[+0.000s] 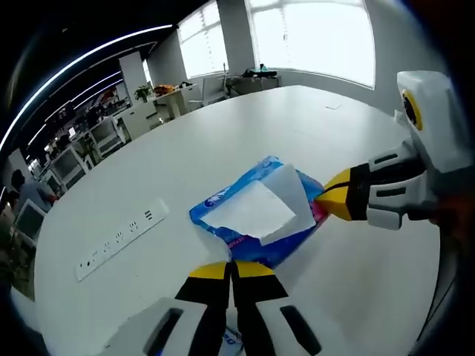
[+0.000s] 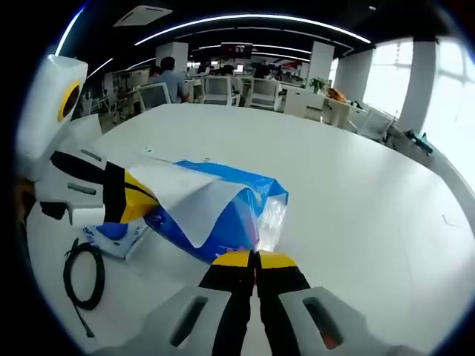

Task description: Arrange the tabletop items into an orderly group along one side of the table until the central work area is clear of visible clutter.

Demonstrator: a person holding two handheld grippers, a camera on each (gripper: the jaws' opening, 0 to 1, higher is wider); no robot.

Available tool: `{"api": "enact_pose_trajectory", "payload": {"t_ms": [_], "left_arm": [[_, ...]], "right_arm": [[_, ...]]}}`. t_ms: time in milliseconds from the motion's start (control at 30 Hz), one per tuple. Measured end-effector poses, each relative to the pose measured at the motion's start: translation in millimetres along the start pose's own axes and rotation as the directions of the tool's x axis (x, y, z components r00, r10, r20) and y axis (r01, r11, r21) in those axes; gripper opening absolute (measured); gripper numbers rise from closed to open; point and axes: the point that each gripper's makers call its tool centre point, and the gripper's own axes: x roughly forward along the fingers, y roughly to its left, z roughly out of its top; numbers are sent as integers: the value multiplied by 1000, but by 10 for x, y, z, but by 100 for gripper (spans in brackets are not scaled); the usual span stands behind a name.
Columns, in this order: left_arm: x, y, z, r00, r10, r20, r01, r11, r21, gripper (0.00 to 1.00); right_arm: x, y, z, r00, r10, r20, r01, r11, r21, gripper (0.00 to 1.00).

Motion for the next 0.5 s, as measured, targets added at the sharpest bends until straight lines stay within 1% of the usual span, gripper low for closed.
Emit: {"api": "enact_pose_trajectory", "payload": {"t_ms": [67,233,367,500], "left_arm": [[4,-33,-36,1000,-8,2,8,1000,-9,0],[46,-61,-161,1000,-9,-5,8,1000,-23,0],[72,-85,-240,1000,-11,-15,10,1000,-22,0],[131,-93,-325,1000,1,-24,-1,1000,-14,0]], "right_arm": [[8,-9,-52,1000,5,-10,-5,1000,6,0],[44,19,-140,999,45,-10,-44,997,62,0],[94,76,-236,998,54,-34,-52,997,50,0],[134,109,-306,997,56,-52,-54,998,41,0]]}}
